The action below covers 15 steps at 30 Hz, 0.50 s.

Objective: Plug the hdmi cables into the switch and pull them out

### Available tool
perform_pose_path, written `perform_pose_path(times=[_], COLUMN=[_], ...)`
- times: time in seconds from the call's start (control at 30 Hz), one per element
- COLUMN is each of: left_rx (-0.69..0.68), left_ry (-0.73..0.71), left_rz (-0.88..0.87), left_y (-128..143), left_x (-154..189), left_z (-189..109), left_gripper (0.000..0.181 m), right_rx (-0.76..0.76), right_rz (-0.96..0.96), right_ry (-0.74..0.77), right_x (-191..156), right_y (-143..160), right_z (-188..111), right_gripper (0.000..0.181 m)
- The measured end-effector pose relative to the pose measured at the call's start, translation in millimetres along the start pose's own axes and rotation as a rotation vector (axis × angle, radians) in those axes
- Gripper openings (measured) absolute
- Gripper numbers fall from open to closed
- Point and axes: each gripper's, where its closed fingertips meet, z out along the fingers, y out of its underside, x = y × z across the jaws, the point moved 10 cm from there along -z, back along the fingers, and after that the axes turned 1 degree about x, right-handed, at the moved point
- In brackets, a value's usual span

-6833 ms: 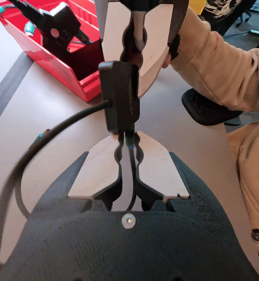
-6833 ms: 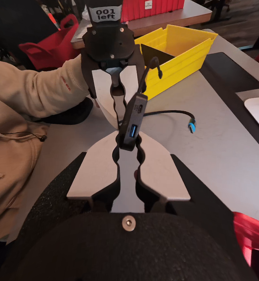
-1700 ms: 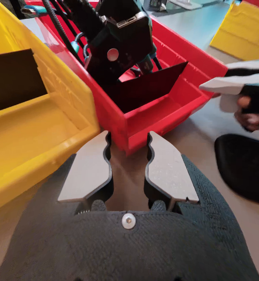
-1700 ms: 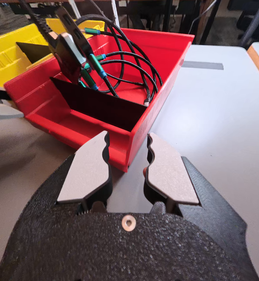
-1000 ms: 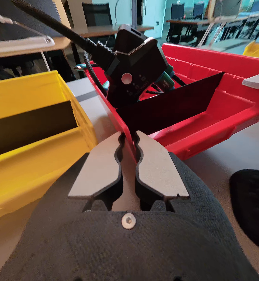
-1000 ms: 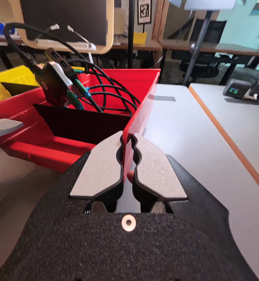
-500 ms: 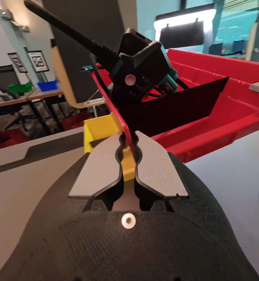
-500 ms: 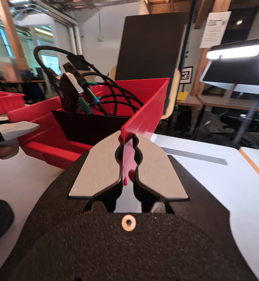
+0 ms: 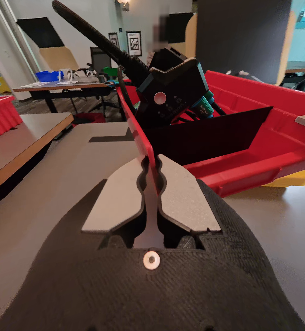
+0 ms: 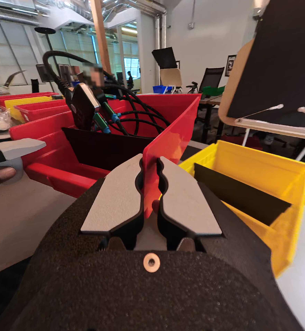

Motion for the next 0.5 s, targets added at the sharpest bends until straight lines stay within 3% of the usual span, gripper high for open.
perform_pose_path(times=[0.23, 0.5], left_rx=[-0.013, -0.101], left_ry=[-0.049, -0.059], left_rz=[-0.051, -0.057], left_y=[38.1, 71.8], left_x=[-31.0, -41.8], left_z=[10.3, 26.1], left_gripper=[0.007, 0.007], right_rx=[0.018, -0.122], right_rz=[-0.006, -0.017], right_ry=[-0.07, -0.093], right_x=[-17.7, -16.5], right_y=[34.9, 82.4], right_z=[34.0, 52.1], right_gripper=[0.013, 0.014])
